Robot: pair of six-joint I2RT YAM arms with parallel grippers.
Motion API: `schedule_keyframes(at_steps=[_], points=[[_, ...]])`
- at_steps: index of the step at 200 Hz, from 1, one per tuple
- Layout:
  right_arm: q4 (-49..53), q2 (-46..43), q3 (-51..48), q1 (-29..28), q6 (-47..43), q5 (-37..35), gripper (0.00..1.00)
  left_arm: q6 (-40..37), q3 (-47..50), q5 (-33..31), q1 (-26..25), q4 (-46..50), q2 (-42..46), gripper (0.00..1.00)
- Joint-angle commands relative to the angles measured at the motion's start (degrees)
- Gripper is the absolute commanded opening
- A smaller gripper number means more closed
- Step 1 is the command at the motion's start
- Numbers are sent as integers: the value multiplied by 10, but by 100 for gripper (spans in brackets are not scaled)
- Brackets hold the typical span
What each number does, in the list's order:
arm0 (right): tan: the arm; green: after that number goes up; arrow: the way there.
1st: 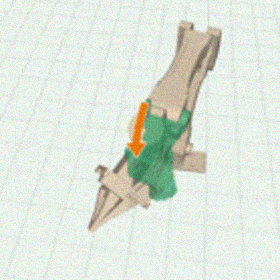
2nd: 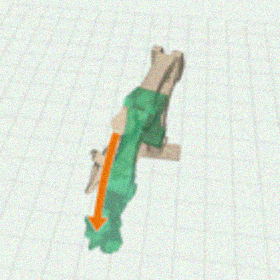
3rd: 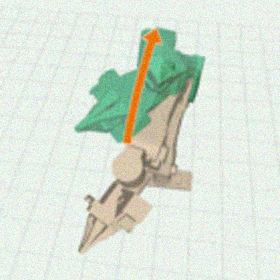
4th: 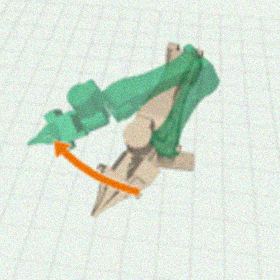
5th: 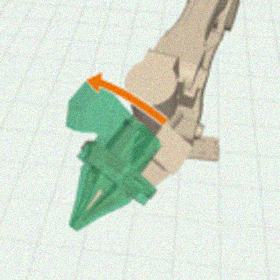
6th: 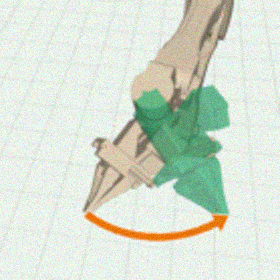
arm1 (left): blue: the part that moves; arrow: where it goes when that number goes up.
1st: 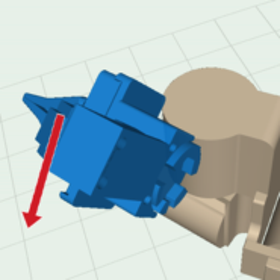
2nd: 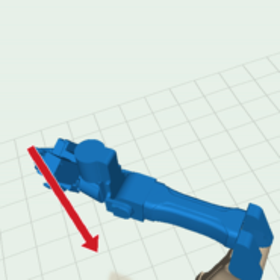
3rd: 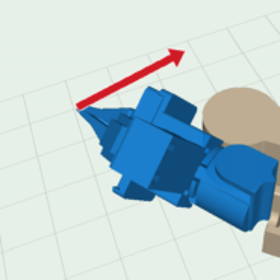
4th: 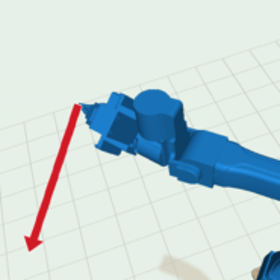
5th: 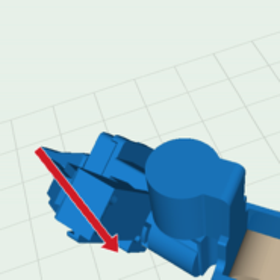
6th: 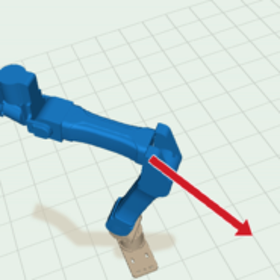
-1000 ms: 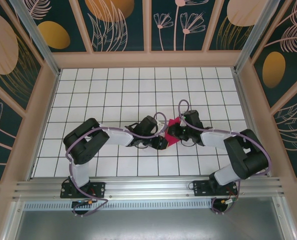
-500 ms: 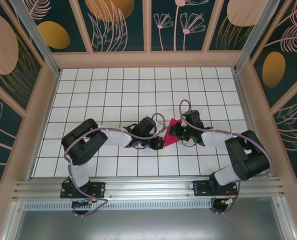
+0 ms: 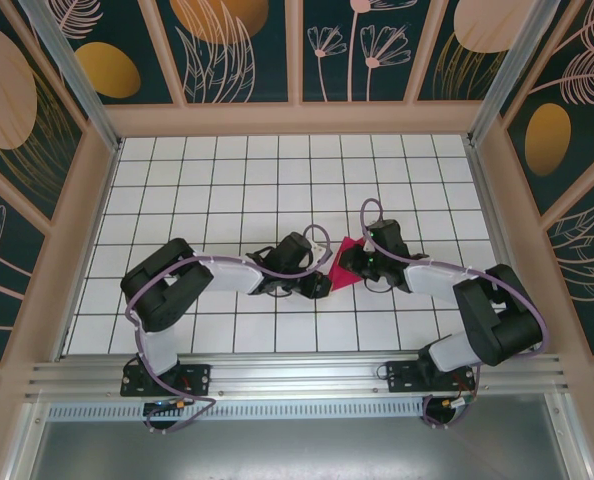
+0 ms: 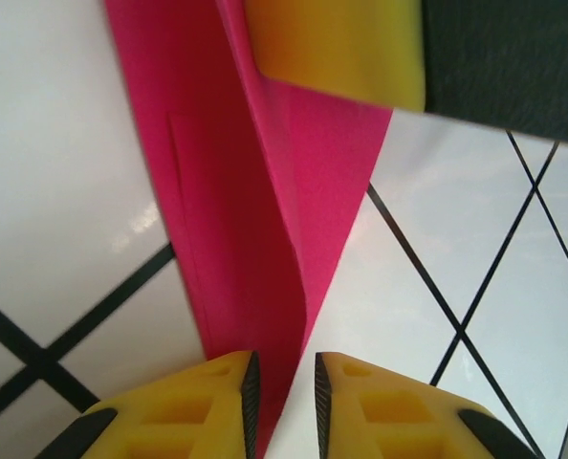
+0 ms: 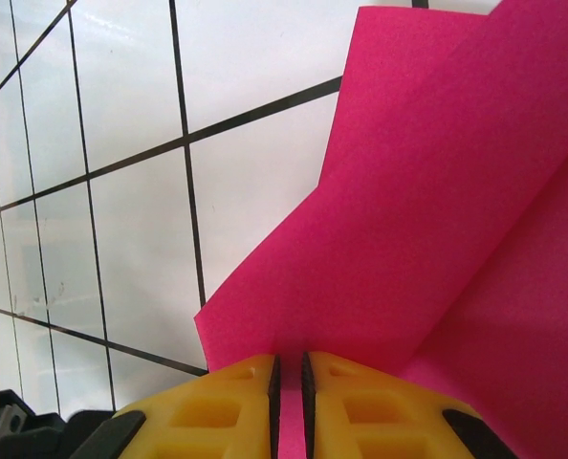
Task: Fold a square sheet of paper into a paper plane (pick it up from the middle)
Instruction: Fourth fold the wing at the center of the table.
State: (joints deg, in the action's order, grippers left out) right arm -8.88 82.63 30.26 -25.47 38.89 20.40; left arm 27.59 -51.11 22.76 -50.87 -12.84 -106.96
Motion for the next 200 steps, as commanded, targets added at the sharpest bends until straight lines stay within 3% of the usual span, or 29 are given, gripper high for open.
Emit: schedule_keyframes(at_steps=[1,84,200], points=[[5,-13,3,5,-9,-5,18,-15,-7,-27,5,4,17,27],[1,-6,7,5,-8,0,19,-35,-32,-18,4,-2,4,34],[0,-6,9,6,-8,1,19,-35,-32,-34,-7,7,-20,33]])
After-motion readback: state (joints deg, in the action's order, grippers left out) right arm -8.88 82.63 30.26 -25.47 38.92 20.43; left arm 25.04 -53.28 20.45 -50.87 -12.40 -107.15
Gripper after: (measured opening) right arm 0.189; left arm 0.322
